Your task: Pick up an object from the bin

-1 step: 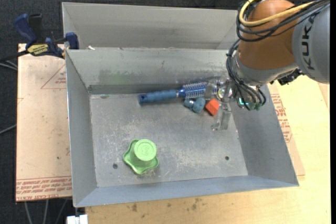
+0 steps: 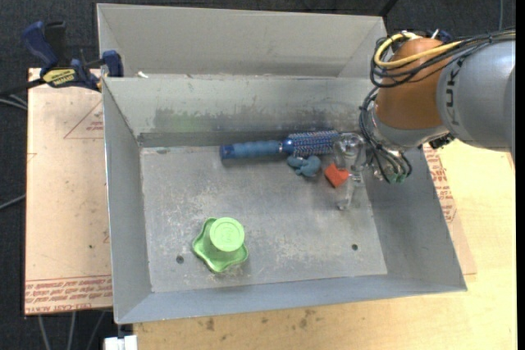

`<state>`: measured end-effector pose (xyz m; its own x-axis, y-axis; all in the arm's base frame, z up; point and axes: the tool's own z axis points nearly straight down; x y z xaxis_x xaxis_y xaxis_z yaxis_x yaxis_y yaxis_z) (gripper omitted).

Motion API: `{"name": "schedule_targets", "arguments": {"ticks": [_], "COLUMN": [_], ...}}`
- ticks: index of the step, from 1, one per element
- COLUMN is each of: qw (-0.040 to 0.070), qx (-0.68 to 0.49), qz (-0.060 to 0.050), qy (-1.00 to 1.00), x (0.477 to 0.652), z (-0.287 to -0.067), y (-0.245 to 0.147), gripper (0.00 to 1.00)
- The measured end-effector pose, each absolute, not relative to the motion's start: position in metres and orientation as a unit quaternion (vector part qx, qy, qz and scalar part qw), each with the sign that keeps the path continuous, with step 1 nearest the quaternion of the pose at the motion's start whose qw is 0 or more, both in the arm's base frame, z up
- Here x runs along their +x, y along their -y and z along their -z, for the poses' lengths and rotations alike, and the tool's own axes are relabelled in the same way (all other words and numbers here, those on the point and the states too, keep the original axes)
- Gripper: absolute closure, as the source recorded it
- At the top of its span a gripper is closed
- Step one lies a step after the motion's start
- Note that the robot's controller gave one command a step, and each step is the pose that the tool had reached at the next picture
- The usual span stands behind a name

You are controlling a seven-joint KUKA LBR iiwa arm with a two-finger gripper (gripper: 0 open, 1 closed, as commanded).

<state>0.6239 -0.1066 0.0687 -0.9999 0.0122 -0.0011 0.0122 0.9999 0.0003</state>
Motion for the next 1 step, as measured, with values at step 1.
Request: {"name": "schedule_targets", "arguments": {"ticks": [1], "qw": [0.002], "qx": [0.006], "qz": [-0.001], "qy": [-1.0], "x": [0.6258], "z": [-0.072], "y": [0.1059], "gripper": [0.0]}}
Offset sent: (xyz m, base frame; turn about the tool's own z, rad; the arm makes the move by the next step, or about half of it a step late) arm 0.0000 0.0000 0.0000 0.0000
